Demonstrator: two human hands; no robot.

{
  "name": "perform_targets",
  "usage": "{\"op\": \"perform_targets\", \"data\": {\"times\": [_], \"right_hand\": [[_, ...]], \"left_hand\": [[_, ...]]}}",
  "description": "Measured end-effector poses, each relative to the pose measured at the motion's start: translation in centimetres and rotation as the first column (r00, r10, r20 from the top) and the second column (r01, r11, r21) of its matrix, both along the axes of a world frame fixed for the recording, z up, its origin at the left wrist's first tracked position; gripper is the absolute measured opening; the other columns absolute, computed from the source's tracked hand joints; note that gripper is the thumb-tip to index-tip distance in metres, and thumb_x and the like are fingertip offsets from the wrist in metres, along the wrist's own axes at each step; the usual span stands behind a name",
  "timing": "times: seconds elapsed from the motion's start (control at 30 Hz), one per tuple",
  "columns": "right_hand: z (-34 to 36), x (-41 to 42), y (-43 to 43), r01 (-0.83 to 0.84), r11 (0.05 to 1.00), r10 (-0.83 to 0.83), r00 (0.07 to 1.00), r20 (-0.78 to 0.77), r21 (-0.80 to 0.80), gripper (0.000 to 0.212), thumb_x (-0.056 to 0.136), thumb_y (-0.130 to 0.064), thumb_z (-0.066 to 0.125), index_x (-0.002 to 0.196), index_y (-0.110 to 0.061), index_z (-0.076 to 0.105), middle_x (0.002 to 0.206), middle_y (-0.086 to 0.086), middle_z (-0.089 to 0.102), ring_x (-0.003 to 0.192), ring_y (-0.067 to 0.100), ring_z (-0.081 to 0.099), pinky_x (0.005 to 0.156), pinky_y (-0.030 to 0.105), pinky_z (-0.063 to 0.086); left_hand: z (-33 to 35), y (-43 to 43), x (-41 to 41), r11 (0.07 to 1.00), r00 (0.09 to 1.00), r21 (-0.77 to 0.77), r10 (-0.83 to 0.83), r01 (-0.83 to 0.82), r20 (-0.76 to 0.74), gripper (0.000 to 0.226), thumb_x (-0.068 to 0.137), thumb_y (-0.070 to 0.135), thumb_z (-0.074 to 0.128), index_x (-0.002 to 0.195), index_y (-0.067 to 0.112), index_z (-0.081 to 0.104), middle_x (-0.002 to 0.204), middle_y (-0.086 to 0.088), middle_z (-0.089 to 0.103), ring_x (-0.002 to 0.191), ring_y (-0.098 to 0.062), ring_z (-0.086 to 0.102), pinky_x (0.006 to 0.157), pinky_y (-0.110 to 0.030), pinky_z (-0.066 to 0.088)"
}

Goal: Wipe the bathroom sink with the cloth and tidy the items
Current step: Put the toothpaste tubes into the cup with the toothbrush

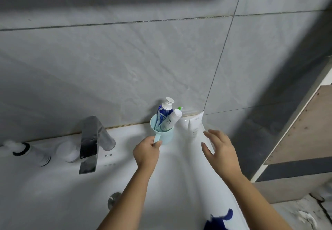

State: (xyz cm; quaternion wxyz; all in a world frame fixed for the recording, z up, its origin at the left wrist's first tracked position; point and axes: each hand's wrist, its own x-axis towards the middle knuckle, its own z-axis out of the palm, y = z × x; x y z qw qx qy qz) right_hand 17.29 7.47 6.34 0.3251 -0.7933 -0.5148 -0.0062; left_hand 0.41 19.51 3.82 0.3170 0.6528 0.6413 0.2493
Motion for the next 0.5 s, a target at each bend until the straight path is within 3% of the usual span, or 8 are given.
{"op": "perform_targets", "data": {"times": [0.5], "right_hand": [[-2.8, 1.0, -1.3, -0.015, 0.996, 0.010, 0.999, -0.050, -0.093, 0.033, 0.077, -0.012, 0.071, 0.109, -0.009, 0.065, 0.112, 0.009, 0.063, 0.102, 0.028, 0.059, 0.084, 0.037, 0.047]], "left_hand": [[-2.4, -0.1, 1.9, 0.999, 0.994, -0.037, 0.017, -0.013, 0.109, 0.013, 0.079, 0.029, 0.070, 0.083, 0.017, 0.066, 0.077, 0.003, 0.067, 0.075, -0.021, 0.061, 0.068, -0.031, 0.047]]}}
